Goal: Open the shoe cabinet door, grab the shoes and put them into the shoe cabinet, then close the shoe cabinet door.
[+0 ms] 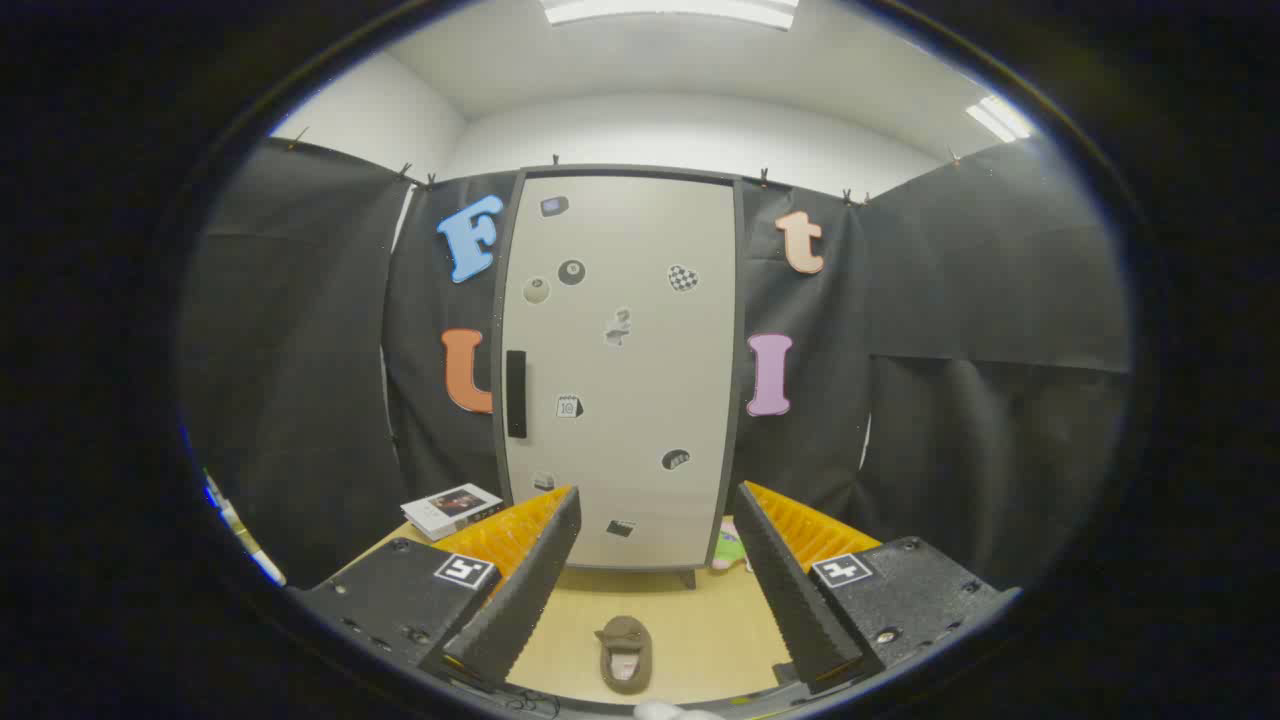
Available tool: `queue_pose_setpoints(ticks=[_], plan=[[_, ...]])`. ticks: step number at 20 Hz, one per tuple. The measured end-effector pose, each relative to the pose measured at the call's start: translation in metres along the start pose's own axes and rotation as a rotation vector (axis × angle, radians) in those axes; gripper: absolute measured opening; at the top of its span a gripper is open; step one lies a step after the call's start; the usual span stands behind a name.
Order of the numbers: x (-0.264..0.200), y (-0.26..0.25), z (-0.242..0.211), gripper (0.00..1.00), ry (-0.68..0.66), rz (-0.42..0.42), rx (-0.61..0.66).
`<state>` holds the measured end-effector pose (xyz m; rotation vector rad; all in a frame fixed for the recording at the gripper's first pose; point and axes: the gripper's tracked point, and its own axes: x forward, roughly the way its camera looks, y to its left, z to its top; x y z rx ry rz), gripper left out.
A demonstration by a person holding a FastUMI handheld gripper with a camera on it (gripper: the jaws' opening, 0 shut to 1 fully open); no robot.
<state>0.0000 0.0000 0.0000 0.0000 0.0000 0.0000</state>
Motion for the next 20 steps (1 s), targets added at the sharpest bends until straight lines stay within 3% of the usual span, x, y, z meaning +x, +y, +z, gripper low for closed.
queue_pose_setpoints(ticks=[11, 20], plan=[[0.002, -0.006, -0.002, 1.0, 0.023, -0.023, 0.019], [0.024, 0.011, 0.025, 1.0, 0.014, -0.045, 0.058]])
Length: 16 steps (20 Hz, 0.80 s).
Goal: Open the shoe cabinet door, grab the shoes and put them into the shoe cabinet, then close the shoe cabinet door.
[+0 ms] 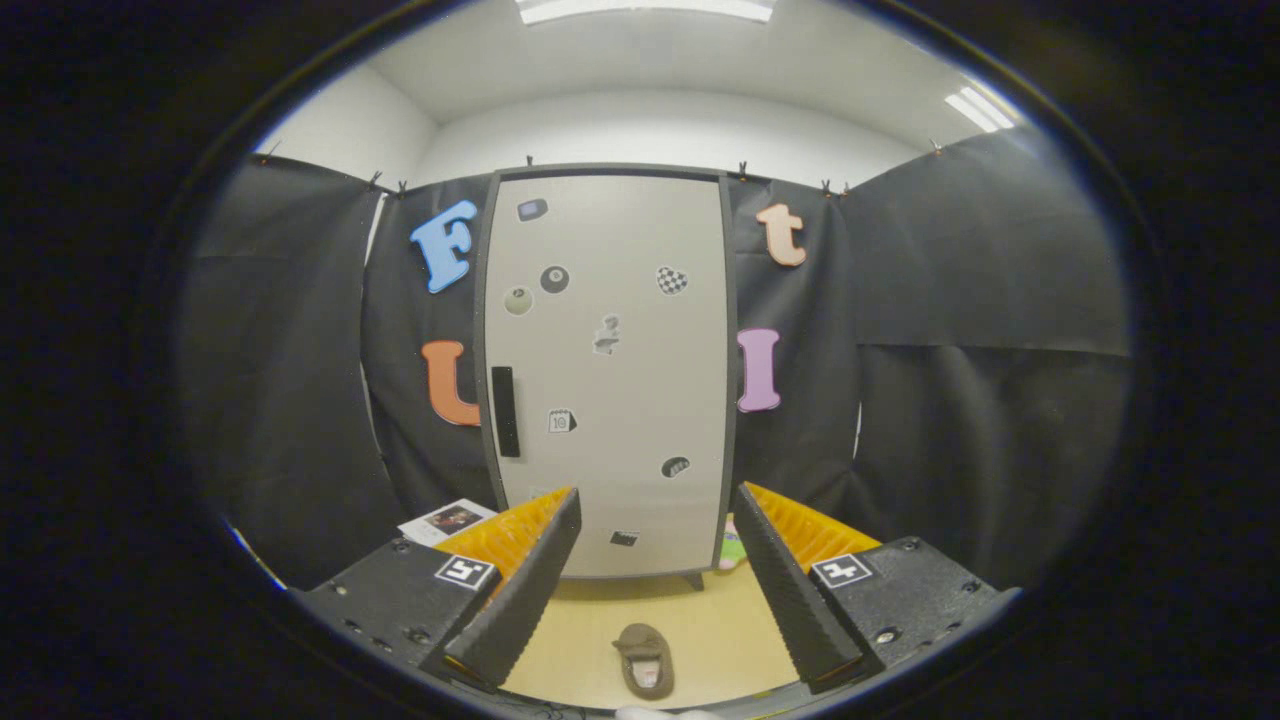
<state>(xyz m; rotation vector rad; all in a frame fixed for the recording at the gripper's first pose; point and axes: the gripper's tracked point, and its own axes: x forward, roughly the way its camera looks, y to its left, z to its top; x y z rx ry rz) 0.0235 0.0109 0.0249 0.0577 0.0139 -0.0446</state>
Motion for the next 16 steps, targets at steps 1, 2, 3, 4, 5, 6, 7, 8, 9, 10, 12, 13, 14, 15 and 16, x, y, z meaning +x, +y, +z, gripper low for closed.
queue_pose_setpoints(ticks=[1, 2, 3, 4, 5, 6, 7, 8, 9, 10, 12, 13, 14, 15, 16], plan=[[0.008, 0.008, 0.004, 1.0, -0.001, 0.013, 0.006], [0.017, 0.019, 0.008, 1.0, -0.002, 0.032, 0.009], [0.026, 0.03, 0.011, 1.0, -0.004, 0.048, 0.008], [0.038, 0.041, 0.011, 1.0, -0.004, 0.062, 0.004], [0.049, 0.053, 0.015, 1.0, -0.005, 0.086, 0.003], [0.062, 0.069, 0.016, 1.0, -0.012, 0.117, 0.005], [0.075, 0.083, 0.016, 1.0, -0.008, 0.139, 0.002], [0.089, 0.095, 0.017, 1.0, -0.01, 0.155, -0.002], [0.103, 0.108, 0.018, 1.0, -0.008, 0.171, -0.005], [0.118, 0.122, 0.02, 1.0, -0.014, 0.187, -0.009], [0.146, 0.146, 0.019, 0.99, -0.016, 0.217, -0.021], [0.16, 0.157, 0.018, 0.99, -0.011, 0.225, -0.029], [0.174, 0.167, 0.017, 0.99, -0.01, 0.237, -0.032], [0.186, 0.177, 0.016, 0.99, -0.003, 0.248, -0.032], [0.2, 0.184, 0.015, 0.98, 0.004, 0.253, -0.031]])
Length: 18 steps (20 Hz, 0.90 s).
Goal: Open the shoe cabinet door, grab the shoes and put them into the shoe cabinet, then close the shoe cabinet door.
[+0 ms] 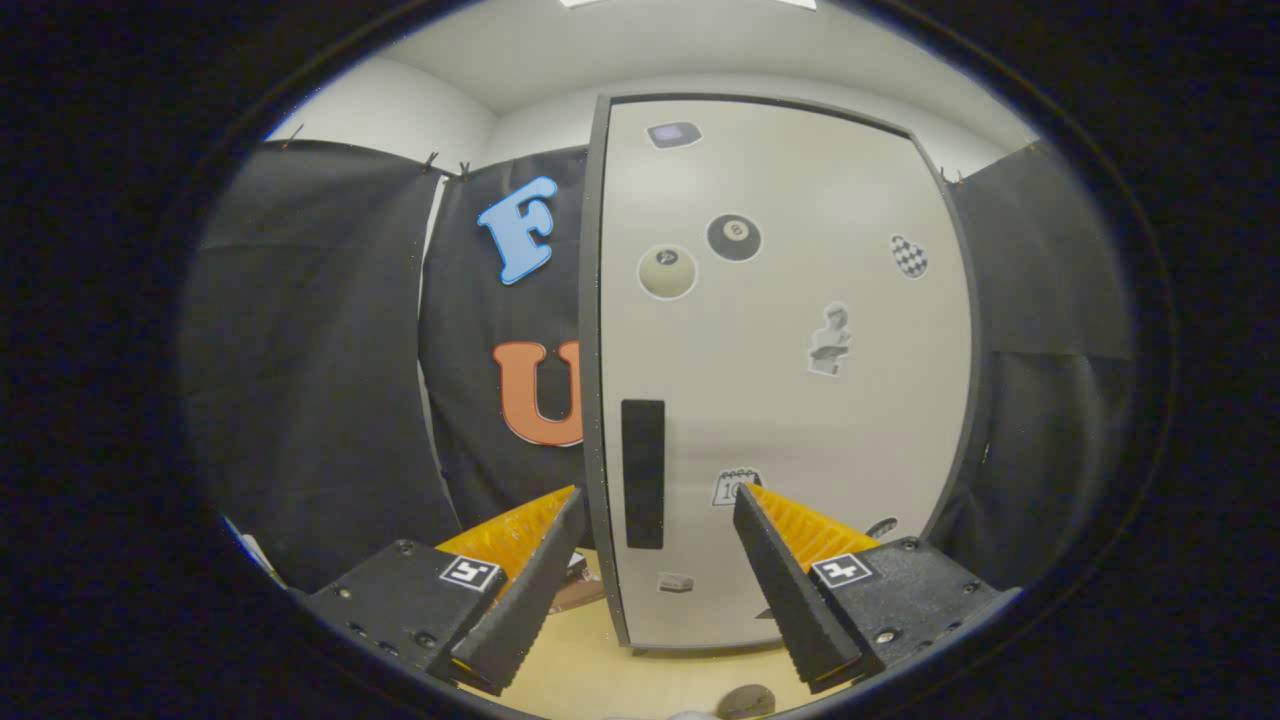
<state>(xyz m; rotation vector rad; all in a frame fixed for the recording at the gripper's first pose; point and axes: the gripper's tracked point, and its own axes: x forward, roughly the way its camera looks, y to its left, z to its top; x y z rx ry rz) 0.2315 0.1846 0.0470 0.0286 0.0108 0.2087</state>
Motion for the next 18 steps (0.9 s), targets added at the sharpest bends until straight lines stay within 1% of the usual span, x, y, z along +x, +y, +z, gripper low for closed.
queue_pose_setpoints(ticks=[1, 3, 5, 8, 9, 10, 12, 15, 18], plan=[[0.014, 0.001, -0.001, 0.97, 0.006, -0.003, 0.002], [0.04, -0.001, -0.002, 0.94, 0.009, -0.02, 0.0], [0.059, -0.004, -0.009, 0.89, 0.041, -0.026, 0.024], [0.073, -0.003, -0.015, 0.62, 0.071, -0.009, 0.083], [0.076, -0.001, -0.015, 0.58, 0.07, 0.002, 0.085], [0.078, 0.001, -0.017, 0.51, 0.075, 0.006, 0.078], [0.079, 0.0, -0.017, 0.42, 0.072, -0.01, 0.054], [0.079, -0.002, -0.017, 0.38, 0.055, -0.004, 0.031], [0.076, -0.002, -0.019, 0.33, 0.064, 0.037, 0.037]])
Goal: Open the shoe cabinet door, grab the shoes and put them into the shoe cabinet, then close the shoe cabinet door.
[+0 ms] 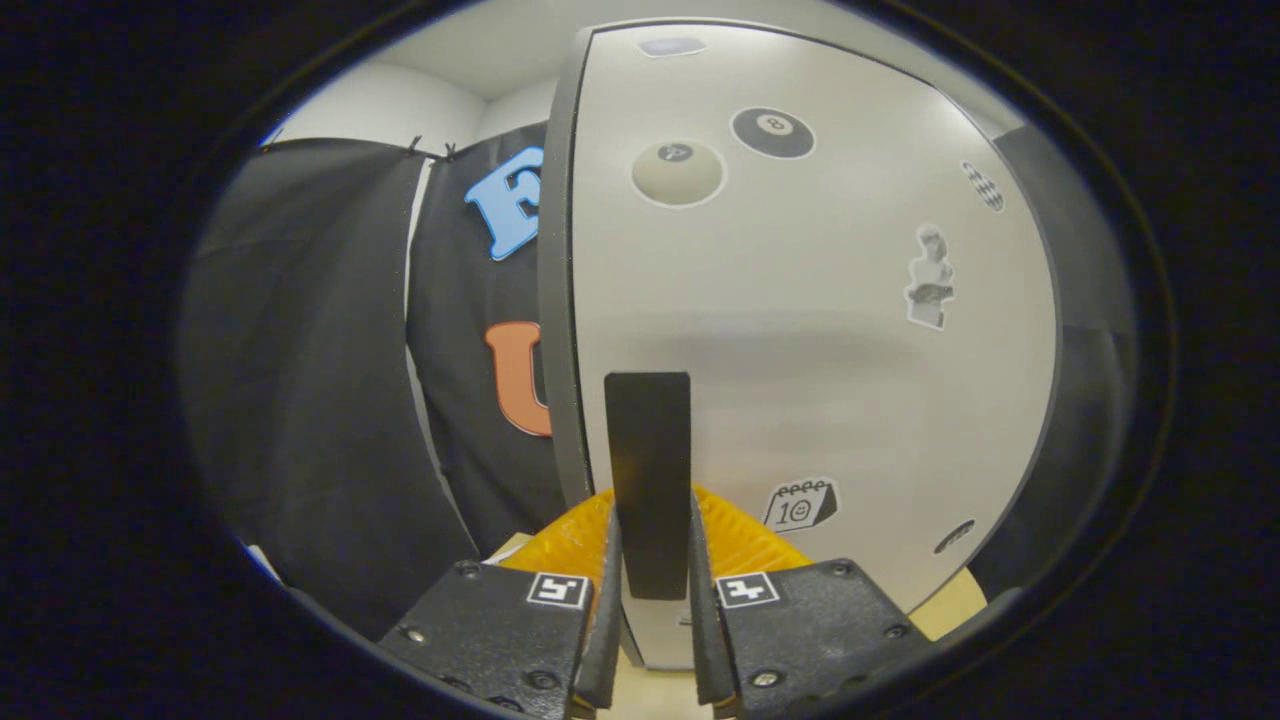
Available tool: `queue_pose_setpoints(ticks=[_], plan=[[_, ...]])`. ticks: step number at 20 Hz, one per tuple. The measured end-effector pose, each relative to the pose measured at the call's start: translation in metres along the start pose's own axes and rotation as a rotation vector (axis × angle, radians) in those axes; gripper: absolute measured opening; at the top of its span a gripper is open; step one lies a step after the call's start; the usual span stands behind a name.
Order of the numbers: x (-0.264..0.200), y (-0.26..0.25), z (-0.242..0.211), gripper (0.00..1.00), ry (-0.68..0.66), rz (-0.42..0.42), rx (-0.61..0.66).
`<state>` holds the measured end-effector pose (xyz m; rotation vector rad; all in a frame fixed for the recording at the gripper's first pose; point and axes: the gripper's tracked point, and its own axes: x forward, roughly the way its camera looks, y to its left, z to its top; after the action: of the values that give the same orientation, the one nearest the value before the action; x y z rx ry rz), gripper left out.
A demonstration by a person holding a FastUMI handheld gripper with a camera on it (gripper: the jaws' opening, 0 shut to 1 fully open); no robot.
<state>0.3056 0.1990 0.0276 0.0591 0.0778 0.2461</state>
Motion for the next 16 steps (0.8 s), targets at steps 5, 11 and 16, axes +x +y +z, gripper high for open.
queue_pose_setpoints(ticks=[5, 11, 16], plan=[[-0.025, 0.004, -0.004, 0.28, 0.0, 0.038, -0.03], [-0.096, -0.013, -0.014, 0.24, -0.003, 0.059, -0.057], [-0.163, -0.043, -0.022, 0.23, -0.003, 0.037, -0.045]])
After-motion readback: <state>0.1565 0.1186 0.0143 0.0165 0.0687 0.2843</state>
